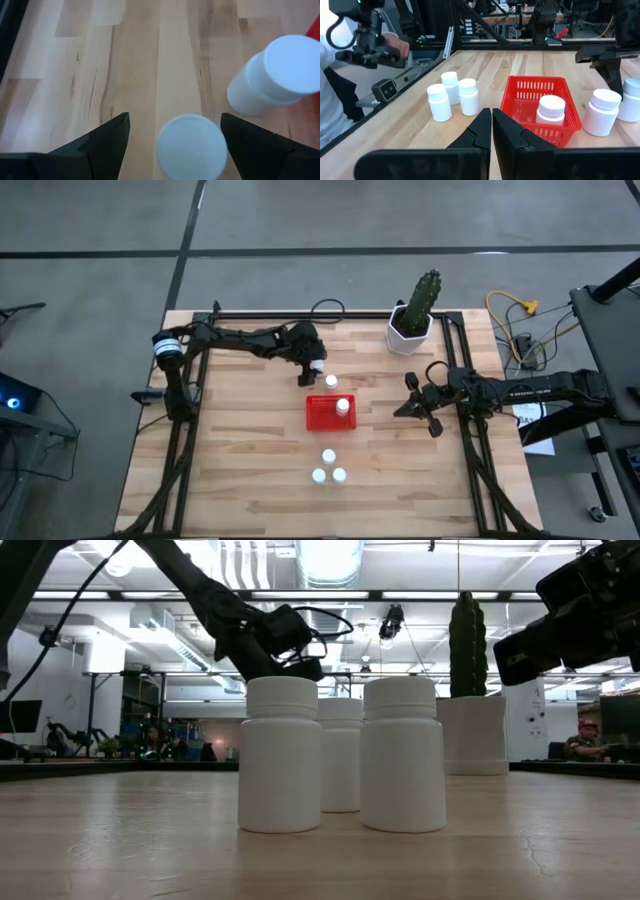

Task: Pick and place pill bottles into a basket
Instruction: Put the white pill bottle into the red basket

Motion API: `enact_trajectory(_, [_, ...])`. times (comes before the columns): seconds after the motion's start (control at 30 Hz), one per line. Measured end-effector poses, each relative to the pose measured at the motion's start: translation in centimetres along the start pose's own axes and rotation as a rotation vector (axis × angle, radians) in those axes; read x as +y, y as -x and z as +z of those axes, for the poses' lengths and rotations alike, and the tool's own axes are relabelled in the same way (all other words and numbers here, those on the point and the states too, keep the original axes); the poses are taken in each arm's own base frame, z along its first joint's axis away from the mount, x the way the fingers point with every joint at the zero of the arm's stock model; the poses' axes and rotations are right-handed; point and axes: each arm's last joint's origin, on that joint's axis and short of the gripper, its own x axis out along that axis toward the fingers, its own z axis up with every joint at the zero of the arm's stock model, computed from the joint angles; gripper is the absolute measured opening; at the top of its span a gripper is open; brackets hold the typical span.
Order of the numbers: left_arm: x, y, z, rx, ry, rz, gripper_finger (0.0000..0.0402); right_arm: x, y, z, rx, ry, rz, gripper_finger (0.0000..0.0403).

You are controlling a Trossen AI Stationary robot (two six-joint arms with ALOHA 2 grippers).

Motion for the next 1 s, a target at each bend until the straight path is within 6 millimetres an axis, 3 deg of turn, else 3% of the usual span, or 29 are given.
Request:
enact_trajectory(0.17, [-0.03, 0.89, 0.20, 0.004, 0.002, -0.001, 0.0295, 0.00, 0.01, -0.12, 0.005, 0.004, 0.000, 0.0008])
enact_trajectory(0.67, [-0.15, 0.90, -0.12, 0.034, 0.007, -0.012, 0.0288, 0.00, 0.02, -0.14, 0.005, 0.013, 0.000, 0.0009])
enact_trajectory(0.83, [-0.15, 0.90, -0.14, 0.035, 0.008, -0.012, 0.0240, 0.00, 0.02, -0.14, 0.004, 0.013, 0.000, 0.0008])
enact_trajectory(1.0, [-0.16, 0.90, -0.12, 0.033, 0.007, -0.015, 0.0152, 0.00, 0.02, -0.14, 0.004, 0.013, 0.000, 0.0009])
